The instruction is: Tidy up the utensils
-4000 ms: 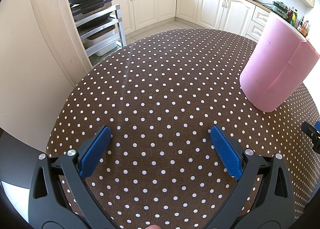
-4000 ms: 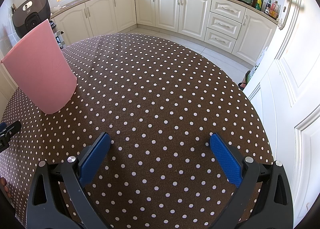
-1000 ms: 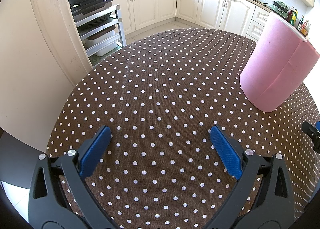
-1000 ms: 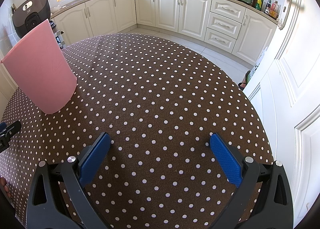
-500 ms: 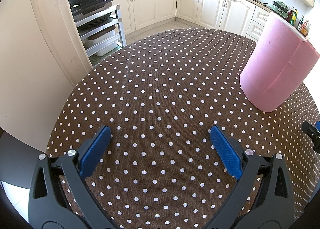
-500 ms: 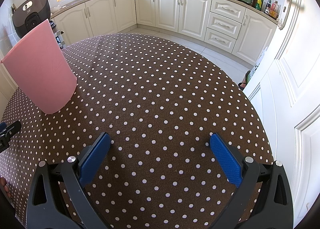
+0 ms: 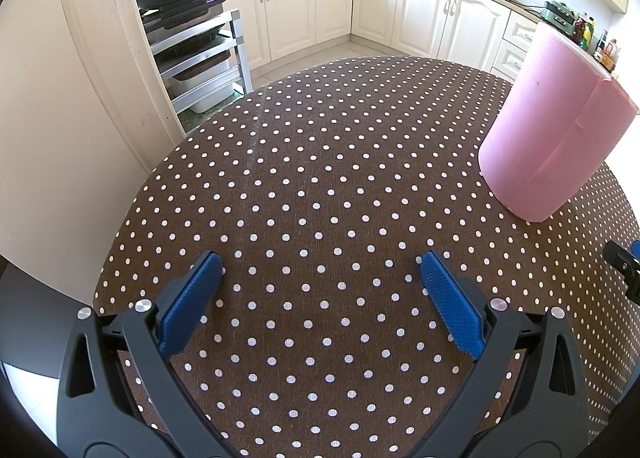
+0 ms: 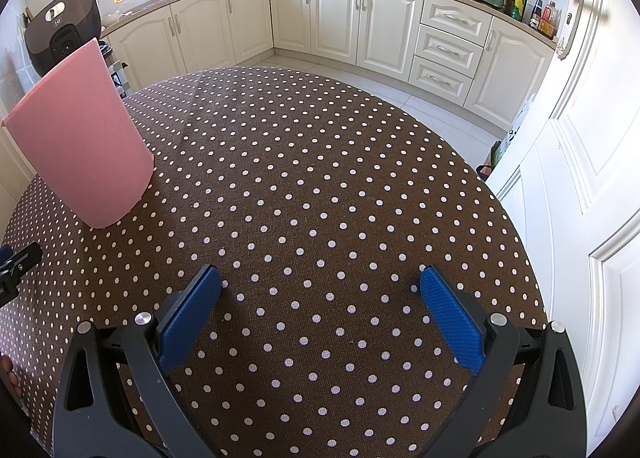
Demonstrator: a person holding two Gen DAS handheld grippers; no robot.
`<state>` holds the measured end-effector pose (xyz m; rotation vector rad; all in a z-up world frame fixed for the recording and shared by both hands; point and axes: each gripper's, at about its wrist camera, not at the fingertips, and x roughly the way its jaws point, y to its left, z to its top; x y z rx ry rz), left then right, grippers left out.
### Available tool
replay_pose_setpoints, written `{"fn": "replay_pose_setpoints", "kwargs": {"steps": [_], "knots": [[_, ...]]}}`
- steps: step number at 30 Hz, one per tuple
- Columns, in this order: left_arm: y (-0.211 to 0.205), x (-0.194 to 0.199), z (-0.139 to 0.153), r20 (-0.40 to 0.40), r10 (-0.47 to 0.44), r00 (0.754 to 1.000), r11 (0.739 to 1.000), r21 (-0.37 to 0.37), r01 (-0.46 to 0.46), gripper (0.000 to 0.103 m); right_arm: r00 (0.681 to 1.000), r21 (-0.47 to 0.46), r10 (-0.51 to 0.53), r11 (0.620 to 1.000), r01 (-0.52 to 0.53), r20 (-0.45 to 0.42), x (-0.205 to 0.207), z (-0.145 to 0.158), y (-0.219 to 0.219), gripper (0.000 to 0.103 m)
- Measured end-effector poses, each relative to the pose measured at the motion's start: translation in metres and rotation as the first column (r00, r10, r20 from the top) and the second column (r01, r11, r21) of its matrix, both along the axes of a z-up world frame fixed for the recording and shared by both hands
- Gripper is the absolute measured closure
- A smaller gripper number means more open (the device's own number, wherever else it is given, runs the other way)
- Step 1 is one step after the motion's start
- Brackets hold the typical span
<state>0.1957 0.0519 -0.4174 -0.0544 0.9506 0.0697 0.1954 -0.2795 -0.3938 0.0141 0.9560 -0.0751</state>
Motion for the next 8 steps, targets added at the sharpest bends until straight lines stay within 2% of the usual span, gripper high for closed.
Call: {"fn": "replay_pose_setpoints", "kwargs": {"steps": [8], "knots": [[0.0001,-0.0001,0.0001,0.001,0.0,1.0,1.0,-0.001,0.0,0.006,1.0,0.0,0.0,1.0,0.0,0.0,-0.0001,0.0001,-0.0001,0.006]]}}
